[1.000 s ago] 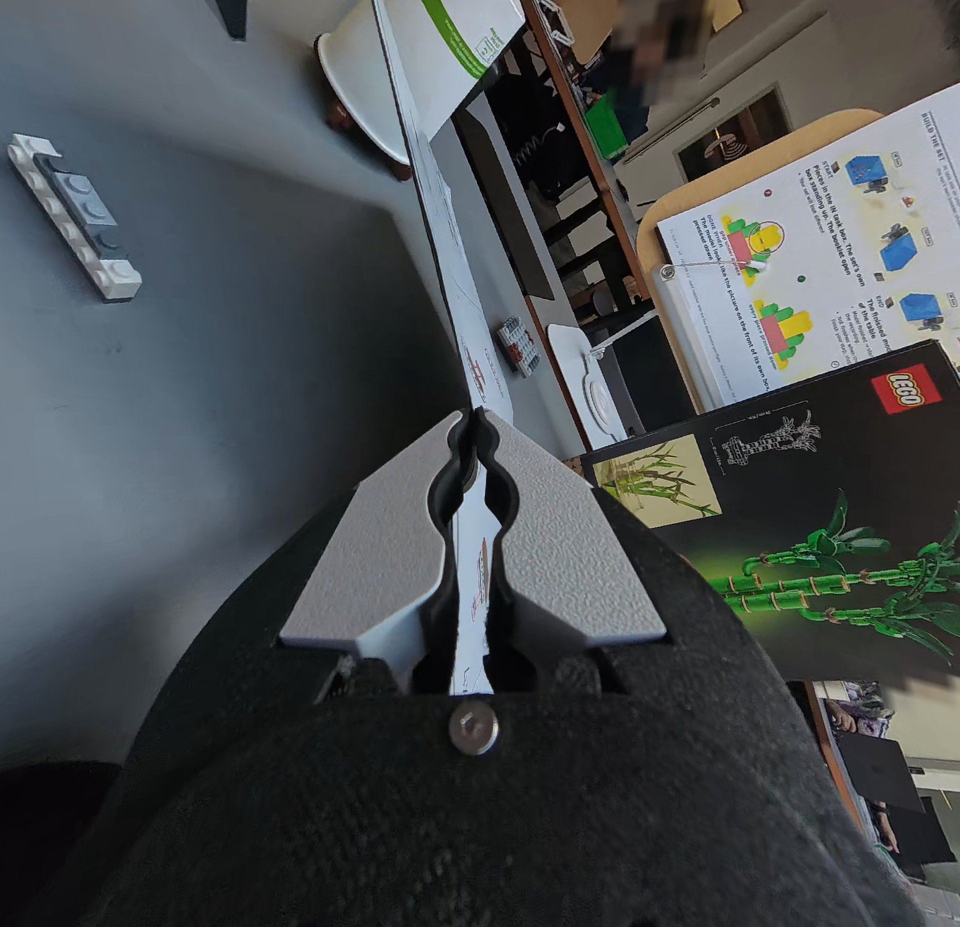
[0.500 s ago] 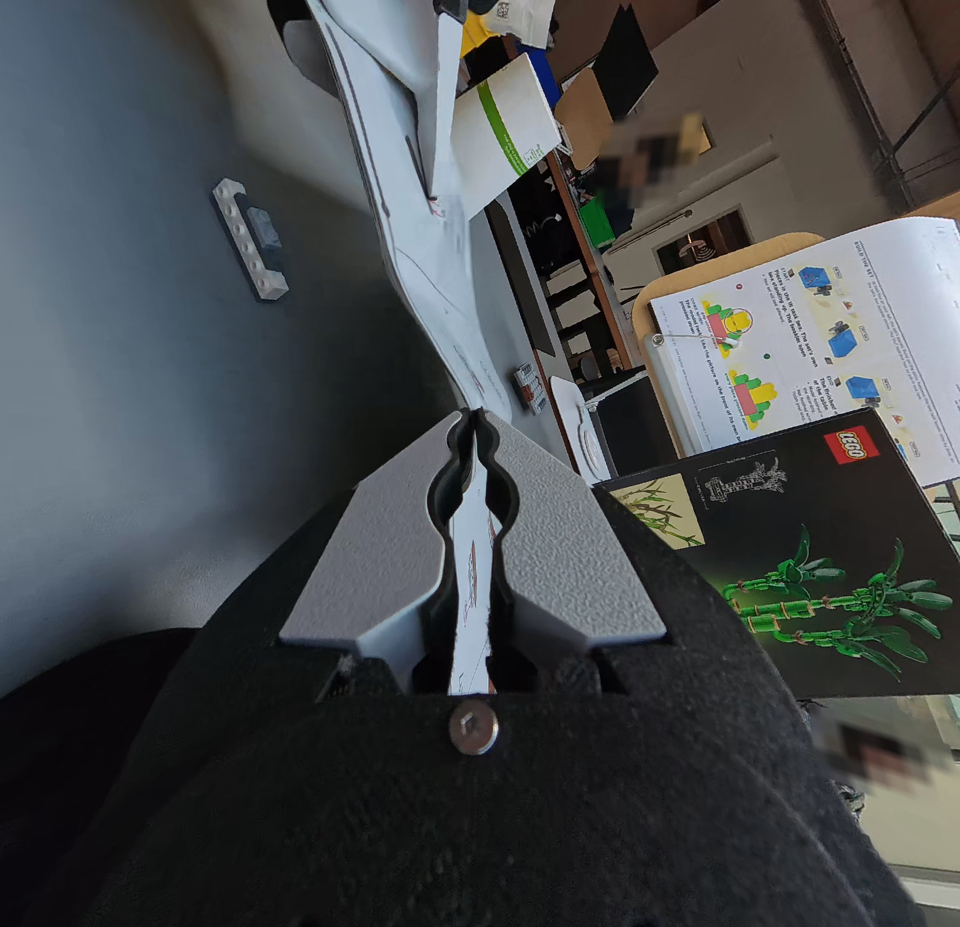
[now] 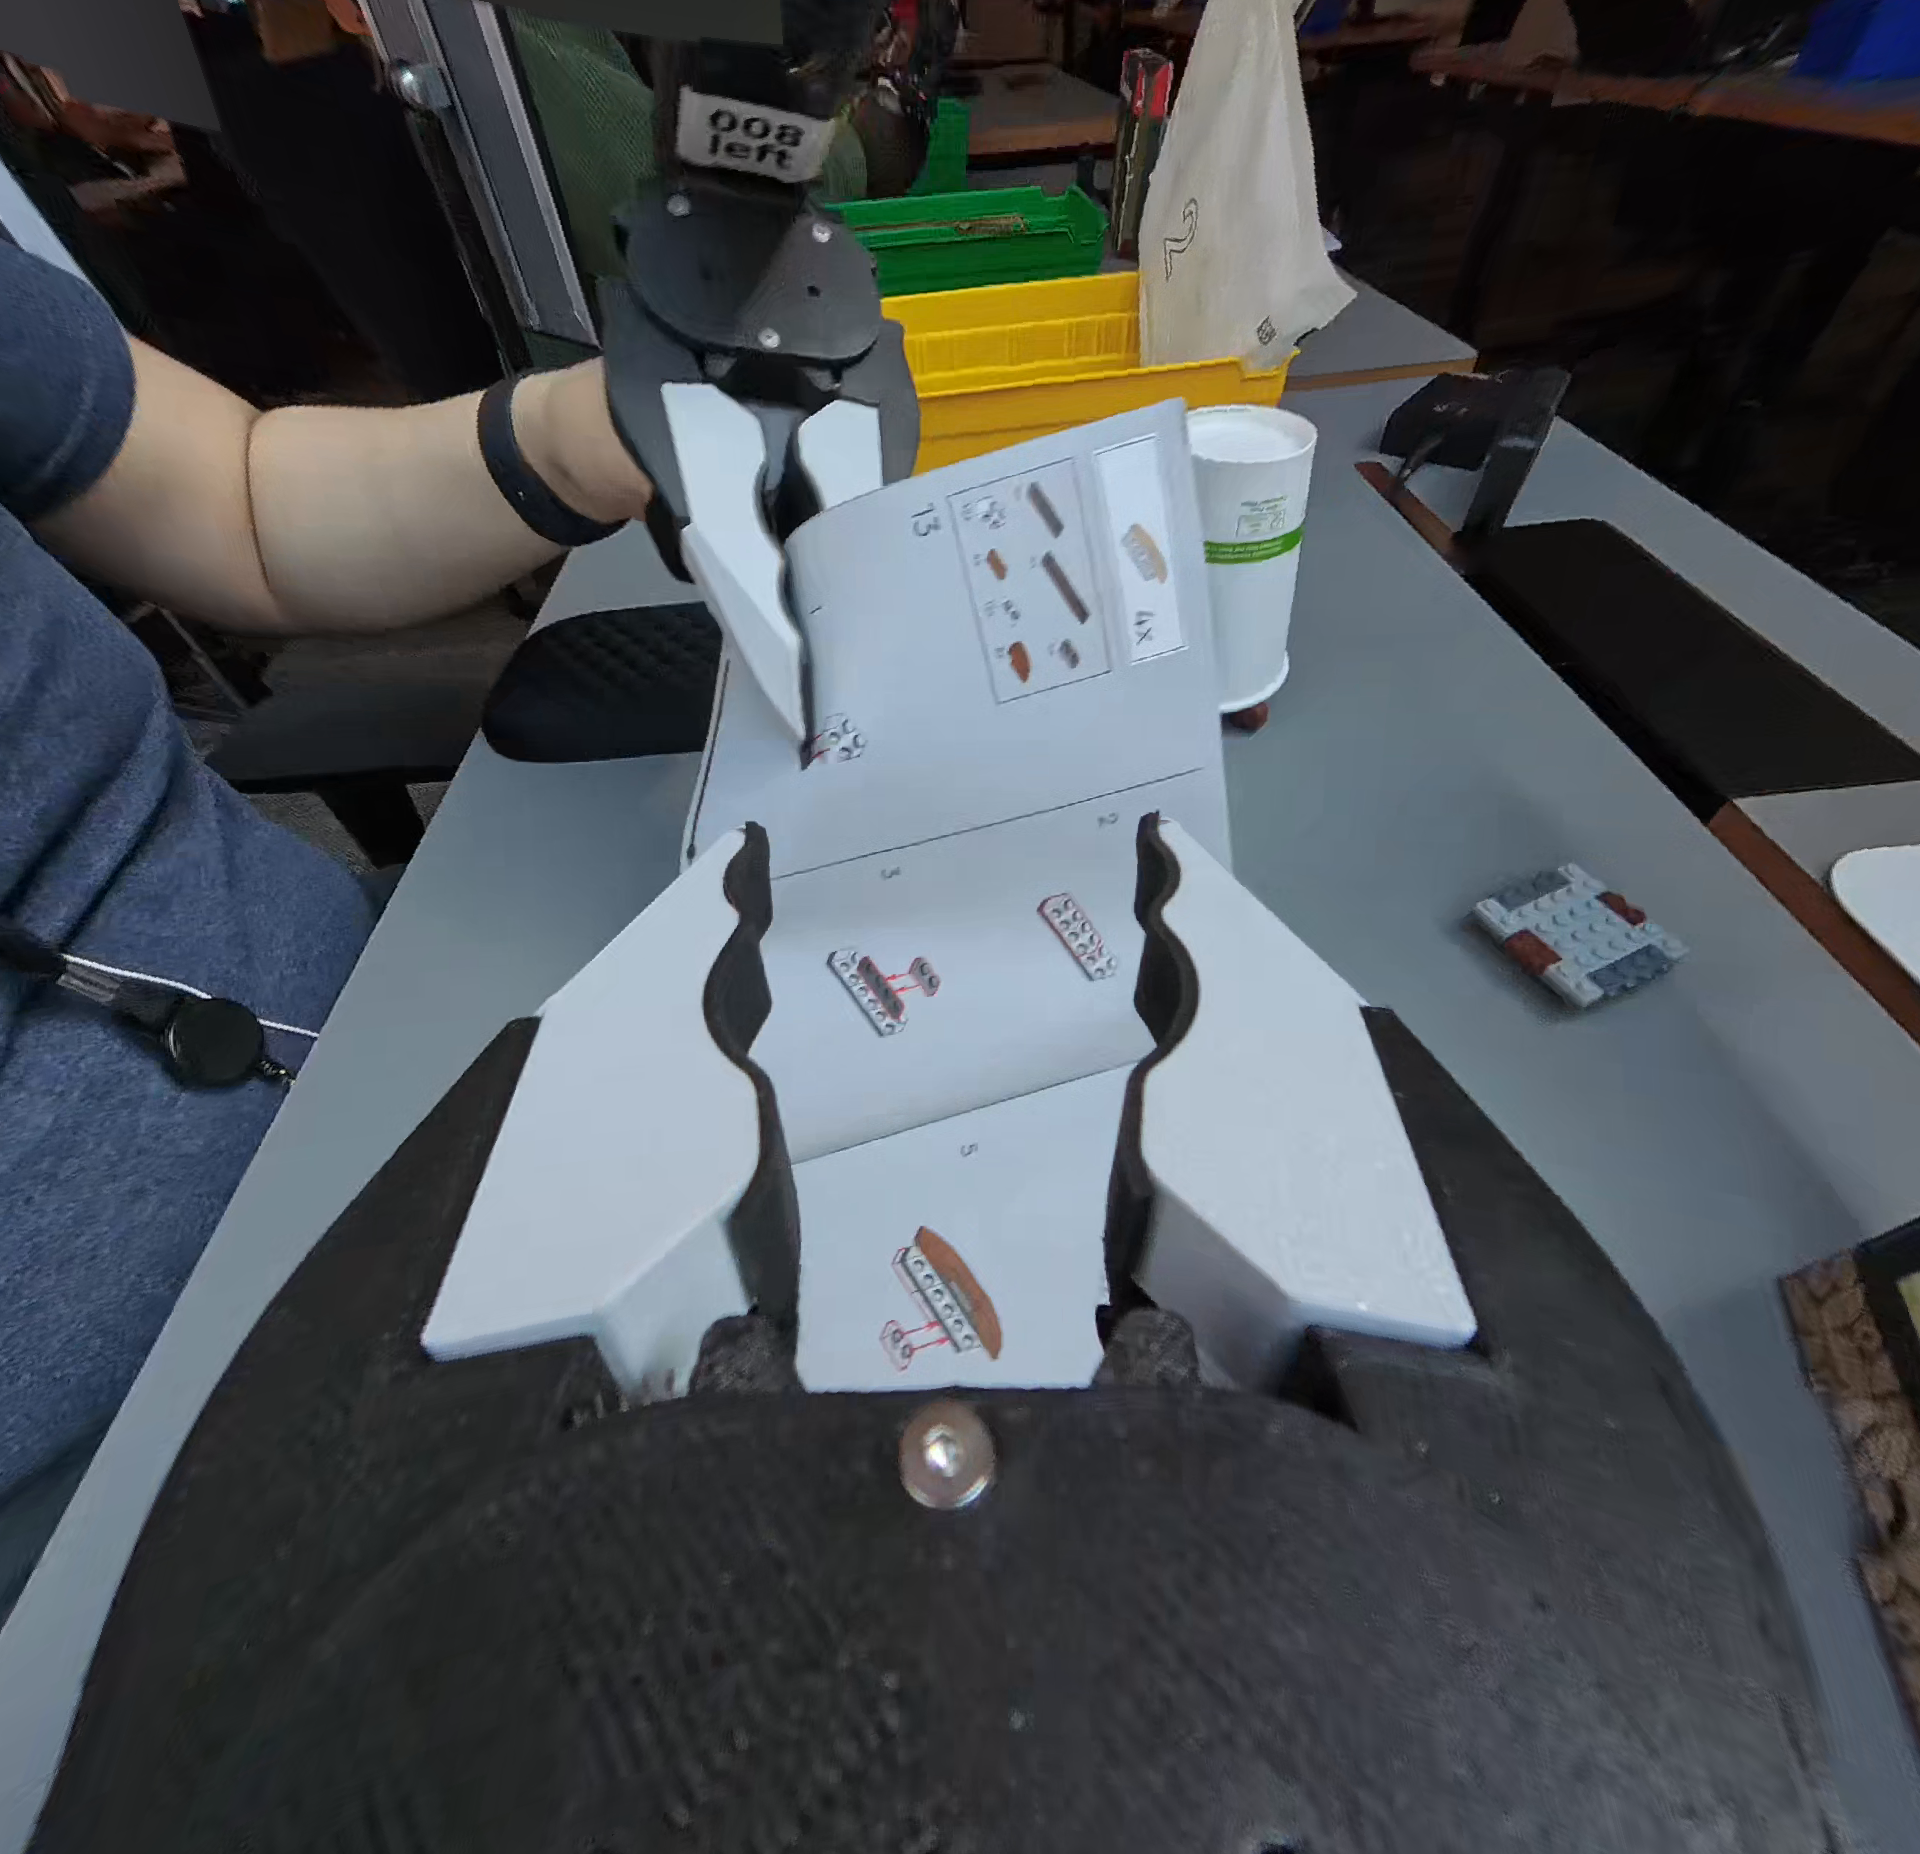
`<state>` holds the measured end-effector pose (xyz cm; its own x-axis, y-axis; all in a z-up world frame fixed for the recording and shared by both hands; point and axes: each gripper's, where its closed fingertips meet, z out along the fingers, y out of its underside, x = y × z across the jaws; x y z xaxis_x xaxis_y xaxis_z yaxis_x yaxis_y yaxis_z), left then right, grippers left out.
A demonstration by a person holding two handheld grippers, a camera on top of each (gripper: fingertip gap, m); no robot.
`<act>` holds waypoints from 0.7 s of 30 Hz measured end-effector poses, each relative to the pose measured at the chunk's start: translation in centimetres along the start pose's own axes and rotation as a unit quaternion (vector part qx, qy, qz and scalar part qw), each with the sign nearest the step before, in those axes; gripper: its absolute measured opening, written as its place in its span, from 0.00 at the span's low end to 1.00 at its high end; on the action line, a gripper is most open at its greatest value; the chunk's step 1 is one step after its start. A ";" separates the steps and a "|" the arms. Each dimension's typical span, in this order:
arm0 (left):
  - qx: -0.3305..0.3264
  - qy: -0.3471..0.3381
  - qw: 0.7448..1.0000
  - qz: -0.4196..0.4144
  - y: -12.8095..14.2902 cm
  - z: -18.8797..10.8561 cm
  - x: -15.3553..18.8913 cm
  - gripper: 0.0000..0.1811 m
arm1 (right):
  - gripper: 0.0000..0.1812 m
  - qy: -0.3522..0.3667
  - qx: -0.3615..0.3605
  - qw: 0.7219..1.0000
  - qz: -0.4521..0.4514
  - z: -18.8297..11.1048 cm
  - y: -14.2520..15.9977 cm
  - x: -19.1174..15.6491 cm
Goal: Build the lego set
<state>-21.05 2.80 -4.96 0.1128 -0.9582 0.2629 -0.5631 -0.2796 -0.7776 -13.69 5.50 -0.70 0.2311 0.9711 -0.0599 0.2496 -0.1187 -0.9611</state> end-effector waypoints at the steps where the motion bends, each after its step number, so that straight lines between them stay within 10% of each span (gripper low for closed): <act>1: -0.006 0.000 1.000 0.014 -0.5 0.0 0.3 0.00 | 0.39 -0.022 0.009 1.000 0.001 0.4 -0.9 1.1; 13: -0.068 -0.006 0.980 0.187 -2.4 -2.1 2.5 0.00 | 0.29 -0.370 0.003 0.926 0.075 6.2 -3.7 2.1; 21: -0.033 0.041 0.995 0.080 -4.2 -4.5 -1.1 0.00 | 0.03 -0.284 0.047 0.956 0.057 2.7 -6.0 3.3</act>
<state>-22.53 5.30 0.57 -0.0479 -0.9815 0.1856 -0.6210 -0.1162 -0.7751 -16.96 9.96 4.18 -0.3018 0.9123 -0.2768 0.1622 -0.2370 -0.9579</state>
